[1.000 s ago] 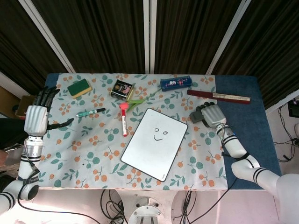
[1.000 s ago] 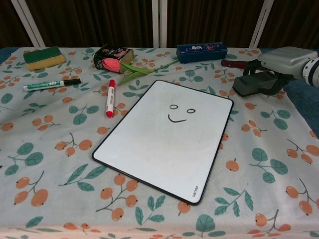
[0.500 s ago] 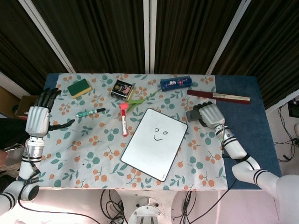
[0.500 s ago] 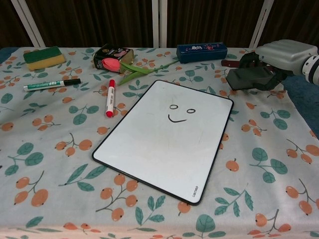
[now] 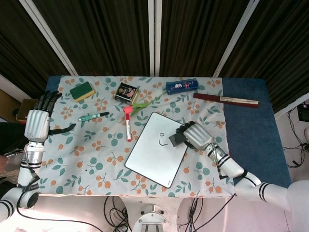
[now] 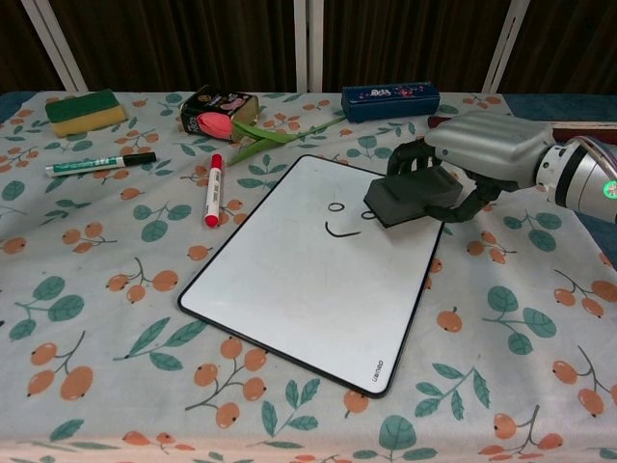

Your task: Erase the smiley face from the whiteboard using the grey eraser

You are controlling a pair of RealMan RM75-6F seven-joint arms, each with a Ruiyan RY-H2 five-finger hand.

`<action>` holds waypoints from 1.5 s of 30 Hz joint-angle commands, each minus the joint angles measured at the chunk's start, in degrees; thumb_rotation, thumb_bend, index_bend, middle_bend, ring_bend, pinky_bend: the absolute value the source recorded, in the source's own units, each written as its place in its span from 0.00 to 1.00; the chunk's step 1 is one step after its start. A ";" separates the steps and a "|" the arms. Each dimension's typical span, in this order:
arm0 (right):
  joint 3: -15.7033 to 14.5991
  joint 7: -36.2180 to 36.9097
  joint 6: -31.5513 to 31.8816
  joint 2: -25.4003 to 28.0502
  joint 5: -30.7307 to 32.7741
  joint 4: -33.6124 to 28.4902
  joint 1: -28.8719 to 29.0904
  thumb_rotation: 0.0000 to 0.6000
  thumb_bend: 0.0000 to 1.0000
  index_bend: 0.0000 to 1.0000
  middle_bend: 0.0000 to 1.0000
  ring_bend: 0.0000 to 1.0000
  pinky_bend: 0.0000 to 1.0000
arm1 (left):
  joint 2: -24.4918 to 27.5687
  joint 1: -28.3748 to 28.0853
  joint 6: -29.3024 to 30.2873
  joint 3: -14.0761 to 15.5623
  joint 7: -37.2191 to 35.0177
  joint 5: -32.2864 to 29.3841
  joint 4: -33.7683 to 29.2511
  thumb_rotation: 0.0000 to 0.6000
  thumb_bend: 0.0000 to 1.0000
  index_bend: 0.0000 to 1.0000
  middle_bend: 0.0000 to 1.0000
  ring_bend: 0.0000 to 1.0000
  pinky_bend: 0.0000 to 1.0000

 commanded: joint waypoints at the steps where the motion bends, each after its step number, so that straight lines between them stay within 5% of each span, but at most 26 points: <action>1: -1.41 -2.47 0.01 -0.49 -1.67 -1.70 0.16 1.00 0.37 0.80 0.63 0.49 0.56 | 0.19 0.08 -0.02 0.08 -0.04 0.05 -0.03 0.45 0.01 0.13 0.12 0.05 0.19; 14: -1.40 -6.22 -0.12 -4.37 -3.20 -0.11 1.24 1.00 0.37 0.81 0.63 0.49 0.56 | 0.03 0.59 -0.08 0.58 -0.39 0.03 0.32 0.47 0.01 0.13 0.12 0.05 0.19; 35: 7.05 -8.84 -4.54 -15.85 3.55 14.94 7.98 1.00 0.37 0.78 0.63 0.49 0.53 | -0.14 1.17 0.90 0.70 -1.40 0.53 2.58 0.47 0.01 0.13 0.12 0.05 0.19; 45: 9.54 -10.60 -5.27 -17.25 7.40 17.21 9.08 1.00 0.38 0.78 0.63 0.49 0.53 | 0.04 1.00 0.63 0.81 -0.86 0.70 2.20 0.47 0.01 0.13 0.12 0.05 0.19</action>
